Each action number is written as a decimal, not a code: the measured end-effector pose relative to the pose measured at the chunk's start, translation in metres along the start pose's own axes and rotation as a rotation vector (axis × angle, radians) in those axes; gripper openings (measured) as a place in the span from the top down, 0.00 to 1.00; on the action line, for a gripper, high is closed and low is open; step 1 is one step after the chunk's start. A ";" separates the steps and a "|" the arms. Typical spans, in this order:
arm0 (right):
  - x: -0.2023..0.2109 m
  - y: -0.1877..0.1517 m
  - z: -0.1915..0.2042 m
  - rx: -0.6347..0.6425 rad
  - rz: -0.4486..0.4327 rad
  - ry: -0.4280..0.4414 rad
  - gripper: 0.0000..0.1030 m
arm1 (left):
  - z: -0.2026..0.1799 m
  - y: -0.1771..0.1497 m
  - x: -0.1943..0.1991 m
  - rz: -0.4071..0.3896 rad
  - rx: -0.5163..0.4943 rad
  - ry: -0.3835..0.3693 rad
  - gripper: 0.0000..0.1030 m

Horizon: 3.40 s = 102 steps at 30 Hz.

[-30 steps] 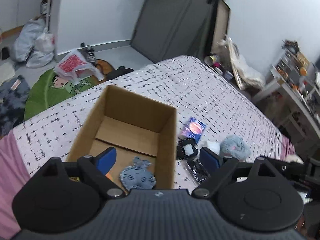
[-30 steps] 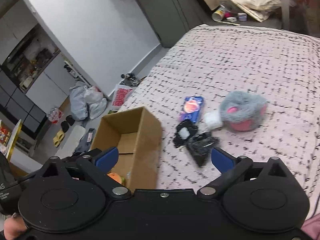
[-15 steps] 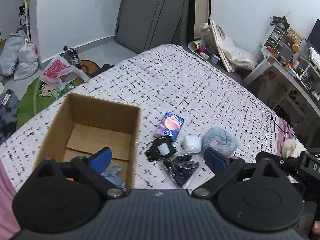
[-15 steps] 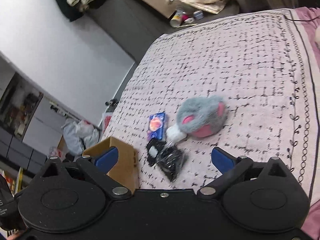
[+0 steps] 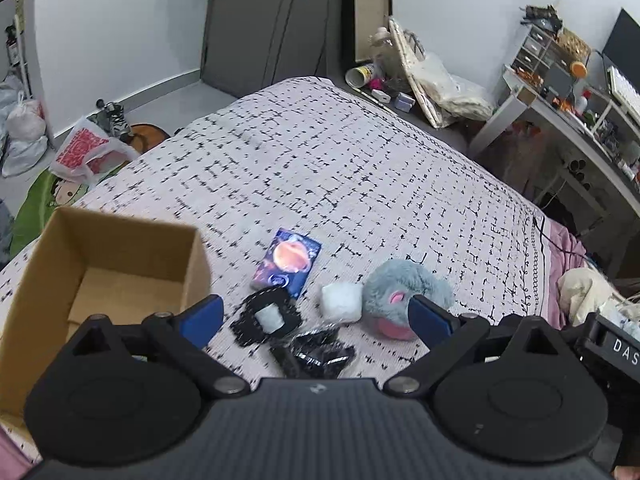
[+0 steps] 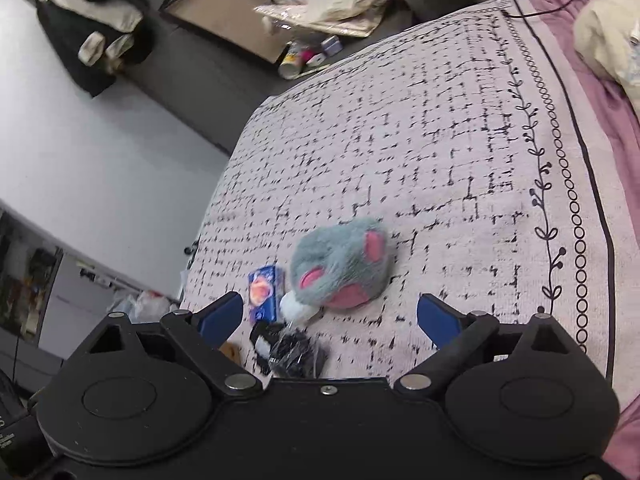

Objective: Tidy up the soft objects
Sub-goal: 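Move both tools to the grey-and-pink round plush, then grasp the grey-and-pink plush with both tools, then carry the grey plush over the box and open both tools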

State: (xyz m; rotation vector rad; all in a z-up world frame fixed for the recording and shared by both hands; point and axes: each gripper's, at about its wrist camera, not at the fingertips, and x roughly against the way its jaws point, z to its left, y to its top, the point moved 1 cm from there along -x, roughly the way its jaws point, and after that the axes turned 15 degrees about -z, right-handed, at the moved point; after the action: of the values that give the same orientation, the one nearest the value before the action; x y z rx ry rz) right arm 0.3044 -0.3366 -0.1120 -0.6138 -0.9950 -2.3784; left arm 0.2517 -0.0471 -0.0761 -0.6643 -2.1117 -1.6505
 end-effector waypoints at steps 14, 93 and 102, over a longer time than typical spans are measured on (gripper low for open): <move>-0.030 -0.001 -0.017 -0.066 -0.003 0.032 0.24 | -0.024 -0.006 -0.053 0.014 0.005 -0.055 0.11; 0.024 -0.028 0.061 0.094 -0.115 0.248 0.75 | 0.013 0.004 0.042 -0.099 0.156 -0.215 0.79; 0.032 -0.056 0.091 0.133 -0.075 0.319 0.75 | 0.049 0.000 0.076 -0.140 0.173 -0.157 0.79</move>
State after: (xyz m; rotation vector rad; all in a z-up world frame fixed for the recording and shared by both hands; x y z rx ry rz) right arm 0.2660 -0.2429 -0.0653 -0.1437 -1.0347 -2.3534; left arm 0.1890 0.0103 -0.0452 -0.6216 -2.4306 -1.5055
